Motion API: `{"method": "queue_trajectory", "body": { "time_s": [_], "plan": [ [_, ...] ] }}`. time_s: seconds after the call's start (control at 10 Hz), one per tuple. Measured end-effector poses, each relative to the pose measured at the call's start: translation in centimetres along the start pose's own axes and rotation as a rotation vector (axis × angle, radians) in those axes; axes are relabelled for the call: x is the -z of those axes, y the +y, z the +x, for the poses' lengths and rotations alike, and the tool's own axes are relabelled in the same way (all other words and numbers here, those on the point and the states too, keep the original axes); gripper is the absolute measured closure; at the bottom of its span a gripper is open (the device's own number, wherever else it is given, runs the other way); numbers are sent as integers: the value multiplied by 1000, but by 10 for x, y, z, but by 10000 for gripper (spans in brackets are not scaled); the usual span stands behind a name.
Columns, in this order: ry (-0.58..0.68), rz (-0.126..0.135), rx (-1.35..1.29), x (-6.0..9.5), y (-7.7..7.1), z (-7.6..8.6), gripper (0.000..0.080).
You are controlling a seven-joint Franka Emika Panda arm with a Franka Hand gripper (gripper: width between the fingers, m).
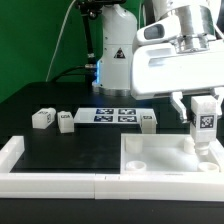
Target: Assemble one leg
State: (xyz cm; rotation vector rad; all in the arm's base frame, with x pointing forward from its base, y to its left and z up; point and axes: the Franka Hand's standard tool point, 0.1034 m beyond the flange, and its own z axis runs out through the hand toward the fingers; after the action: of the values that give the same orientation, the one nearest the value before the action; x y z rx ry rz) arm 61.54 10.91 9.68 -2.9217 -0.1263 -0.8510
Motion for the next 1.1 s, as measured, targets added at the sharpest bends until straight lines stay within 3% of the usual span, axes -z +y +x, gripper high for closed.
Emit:
{"method": "queue_trajectory", "body": {
  "time_s": [1.1],
  "plan": [
    [-17,5,-1,-29,-4,-13,509]
  ]
}}
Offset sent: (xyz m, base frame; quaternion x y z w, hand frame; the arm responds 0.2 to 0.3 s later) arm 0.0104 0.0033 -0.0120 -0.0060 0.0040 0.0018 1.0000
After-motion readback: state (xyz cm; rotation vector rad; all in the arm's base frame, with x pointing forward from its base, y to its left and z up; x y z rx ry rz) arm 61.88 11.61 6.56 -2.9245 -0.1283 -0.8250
